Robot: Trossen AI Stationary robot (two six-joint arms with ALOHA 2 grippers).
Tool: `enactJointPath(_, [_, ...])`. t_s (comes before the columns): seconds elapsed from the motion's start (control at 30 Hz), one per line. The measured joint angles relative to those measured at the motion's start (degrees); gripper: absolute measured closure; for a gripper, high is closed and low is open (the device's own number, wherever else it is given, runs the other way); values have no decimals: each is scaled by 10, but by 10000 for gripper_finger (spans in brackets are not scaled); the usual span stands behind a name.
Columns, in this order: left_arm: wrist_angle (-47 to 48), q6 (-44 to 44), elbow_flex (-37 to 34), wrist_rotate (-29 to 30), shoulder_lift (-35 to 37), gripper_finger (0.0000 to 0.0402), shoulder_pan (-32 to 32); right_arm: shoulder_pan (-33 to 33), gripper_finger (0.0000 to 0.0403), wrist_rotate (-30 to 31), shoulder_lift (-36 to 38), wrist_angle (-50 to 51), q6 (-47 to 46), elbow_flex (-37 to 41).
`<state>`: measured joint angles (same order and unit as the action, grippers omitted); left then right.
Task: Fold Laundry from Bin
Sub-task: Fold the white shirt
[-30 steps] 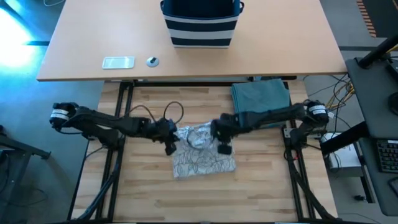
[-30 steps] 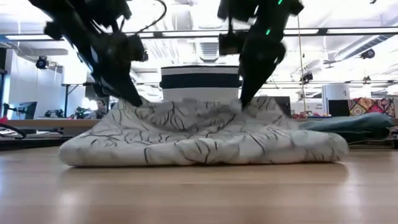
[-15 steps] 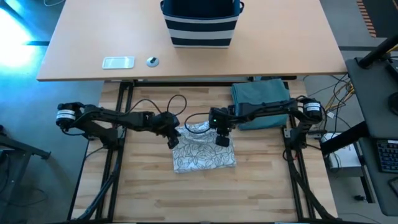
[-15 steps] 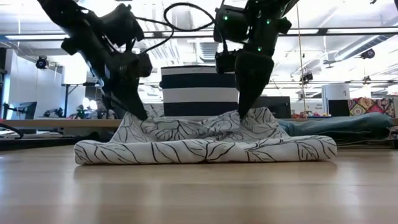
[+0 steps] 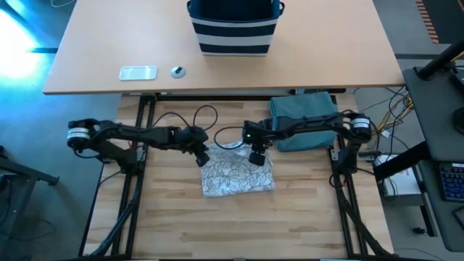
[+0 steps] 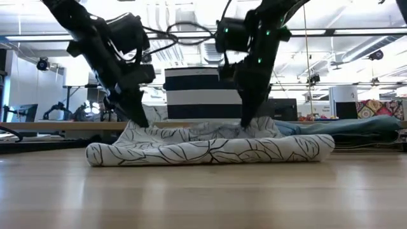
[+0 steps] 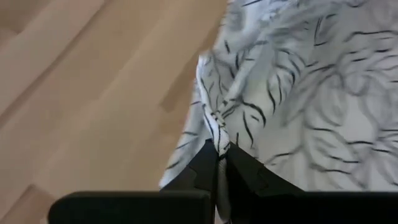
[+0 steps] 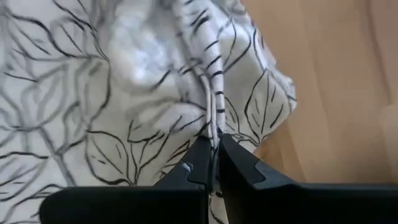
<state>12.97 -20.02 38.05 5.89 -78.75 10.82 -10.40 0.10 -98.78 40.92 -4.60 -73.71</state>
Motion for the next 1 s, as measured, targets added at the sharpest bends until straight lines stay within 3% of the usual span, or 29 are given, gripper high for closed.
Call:
enactJointPath(0.23, [-7,-2,-3,38,-22,391,2,-3,378,39,-36,-10,-14,0])
enactJointPath(0.43, [-8,0,-3,41,-14,338,9,-3,299,79,-20,-2,-15,-1])
enactJointPath(0.6, [82,14,20,41,19,277,9,-3,235,103,17,32,-19,-14])
enactJointPath(0.73, [113,13,34,-11,59,242,-1,-2,219,-6,43,-13,-52,-11])
enactJointPath(0.87, [-1,-17,2,-106,69,233,-36,1,230,-77,17,-85,-83,8])
enactJointPath(1.0, [-110,-56,-41,-116,33,238,-88,0,245,-107,-31,-117,-109,19])
